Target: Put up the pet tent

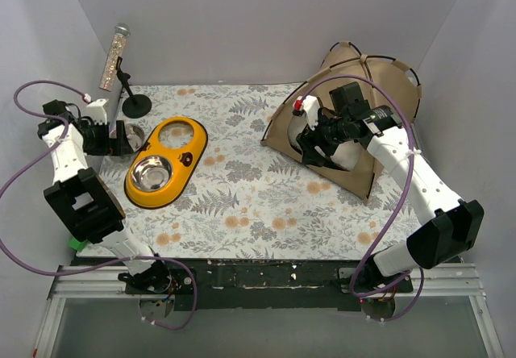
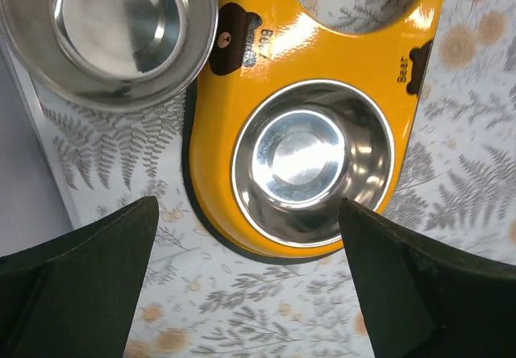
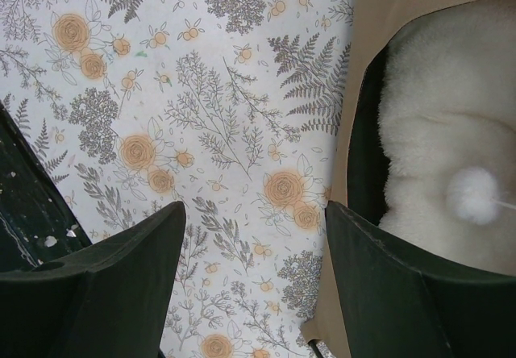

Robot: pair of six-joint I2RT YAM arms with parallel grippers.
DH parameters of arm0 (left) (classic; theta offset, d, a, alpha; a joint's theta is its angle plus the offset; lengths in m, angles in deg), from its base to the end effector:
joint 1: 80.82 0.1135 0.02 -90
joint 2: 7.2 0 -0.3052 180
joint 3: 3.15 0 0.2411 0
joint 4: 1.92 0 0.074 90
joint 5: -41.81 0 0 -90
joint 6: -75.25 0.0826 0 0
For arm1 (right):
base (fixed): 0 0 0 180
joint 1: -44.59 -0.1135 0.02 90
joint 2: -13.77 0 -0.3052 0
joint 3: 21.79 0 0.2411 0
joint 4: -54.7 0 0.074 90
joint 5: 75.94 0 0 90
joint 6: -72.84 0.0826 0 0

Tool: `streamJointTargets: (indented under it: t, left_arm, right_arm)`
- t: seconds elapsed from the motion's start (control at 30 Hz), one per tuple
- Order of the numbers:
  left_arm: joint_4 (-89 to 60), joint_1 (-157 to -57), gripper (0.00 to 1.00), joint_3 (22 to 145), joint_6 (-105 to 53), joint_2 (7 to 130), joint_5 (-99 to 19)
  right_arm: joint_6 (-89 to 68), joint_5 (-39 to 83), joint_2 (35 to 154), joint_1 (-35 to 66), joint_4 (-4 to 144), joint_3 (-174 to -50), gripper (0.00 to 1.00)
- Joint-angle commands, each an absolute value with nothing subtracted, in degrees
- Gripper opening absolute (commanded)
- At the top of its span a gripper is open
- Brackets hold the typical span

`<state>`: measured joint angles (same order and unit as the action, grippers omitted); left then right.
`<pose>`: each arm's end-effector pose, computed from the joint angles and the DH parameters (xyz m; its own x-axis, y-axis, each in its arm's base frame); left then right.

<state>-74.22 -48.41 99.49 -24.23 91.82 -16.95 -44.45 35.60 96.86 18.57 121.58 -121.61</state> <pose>0.3278 0.1573 0.2954 -0.7265 -0.6280 -0.2790 -0.4245 0.7294 -0.5364 0.2660 0.1636 0.3701 -0.3291 -0.6352 -0.6987 -0.8668 0.4967 -0.0433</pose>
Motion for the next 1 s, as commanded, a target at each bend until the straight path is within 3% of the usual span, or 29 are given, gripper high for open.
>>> streamJointTargets:
  t: [0.0,0.23,0.43,0.67,0.83,0.9,0.97]
  left_arm:
    - [-71.3,-48.7,0.93,93.6,4.1,89.9,-12.6]
    - [-57.0,-48.8,0.89,90.4,22.5,92.9,-16.4]
    - [-58.8,-48.9,0.77,98.7,30.9,100.7,-15.5]
    - [-65.7,-48.9,0.76,100.8,44.6,106.4,-16.0]
    - [-61.7,-50.3,0.75,100.5,42.9,109.2,-16.7]
    - [-60.5,-51.5,0.69,101.1,40.9,110.7,-17.7]
    - [-60.0,-52.6,0.56,102.0,38.6,112.1,-18.4]
  right_arm:
    - [-44.1,36.6,95.4,18.2,120.0,-122.5,0.77]
    - [-43.4,36.4,94.6,18.3,119.7,-121.8,0.77]
    - [-43.4,35.6,94.0,18.3,120.0,-121.2,0.77]
    - [-43.7,34.5,93.8,18.3,120.5,-120.9,0.78]
    - [-43.5,34.4,94.0,18.3,120.9,-120.8,0.78]
    - [-43.5,34.4,94.1,18.3,121.1,-120.8,0.78]
    - [-43.7,34.3,94.3,18.3,121.6,-120.7,0.78]
